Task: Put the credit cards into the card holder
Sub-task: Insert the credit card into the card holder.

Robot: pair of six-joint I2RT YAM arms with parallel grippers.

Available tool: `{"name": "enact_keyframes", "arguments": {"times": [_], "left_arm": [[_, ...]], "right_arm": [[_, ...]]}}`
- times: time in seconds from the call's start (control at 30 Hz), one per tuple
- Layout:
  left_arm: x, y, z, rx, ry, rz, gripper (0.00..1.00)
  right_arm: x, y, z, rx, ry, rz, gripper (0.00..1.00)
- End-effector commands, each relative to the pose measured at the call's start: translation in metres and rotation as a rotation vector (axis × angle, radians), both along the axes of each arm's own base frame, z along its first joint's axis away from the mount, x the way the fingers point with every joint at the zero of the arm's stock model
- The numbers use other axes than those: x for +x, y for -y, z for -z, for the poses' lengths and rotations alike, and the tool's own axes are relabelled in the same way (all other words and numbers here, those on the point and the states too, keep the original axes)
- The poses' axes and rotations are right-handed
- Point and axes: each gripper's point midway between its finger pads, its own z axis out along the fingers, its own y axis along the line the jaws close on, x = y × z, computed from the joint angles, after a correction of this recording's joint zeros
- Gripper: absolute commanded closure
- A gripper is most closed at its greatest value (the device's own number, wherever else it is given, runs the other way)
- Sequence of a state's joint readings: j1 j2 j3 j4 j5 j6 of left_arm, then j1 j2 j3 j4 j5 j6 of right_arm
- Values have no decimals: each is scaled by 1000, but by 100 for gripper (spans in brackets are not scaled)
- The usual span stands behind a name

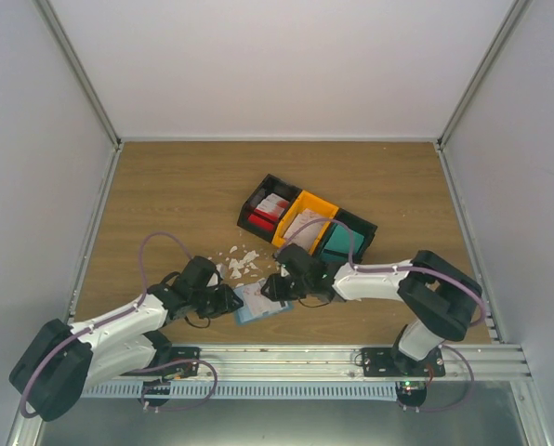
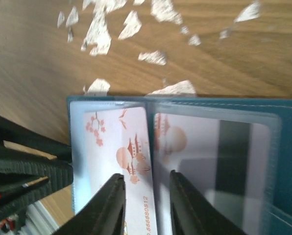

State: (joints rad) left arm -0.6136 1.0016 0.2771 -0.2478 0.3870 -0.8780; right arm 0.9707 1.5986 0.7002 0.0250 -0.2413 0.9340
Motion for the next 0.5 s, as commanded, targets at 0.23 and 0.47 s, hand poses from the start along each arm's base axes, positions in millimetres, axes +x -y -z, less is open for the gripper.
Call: {"name": "enact_keyframes", "arguments": {"times": [0.23, 0.47], "left_arm": [[-14, -3, 14, 17, -51, 28, 80], [-15, -1, 14, -2, -44, 34, 79]], "right_arm": [[-21, -25, 16, -1, -27, -146, 90], [-36, -37, 0, 121, -51, -219, 89]]}}
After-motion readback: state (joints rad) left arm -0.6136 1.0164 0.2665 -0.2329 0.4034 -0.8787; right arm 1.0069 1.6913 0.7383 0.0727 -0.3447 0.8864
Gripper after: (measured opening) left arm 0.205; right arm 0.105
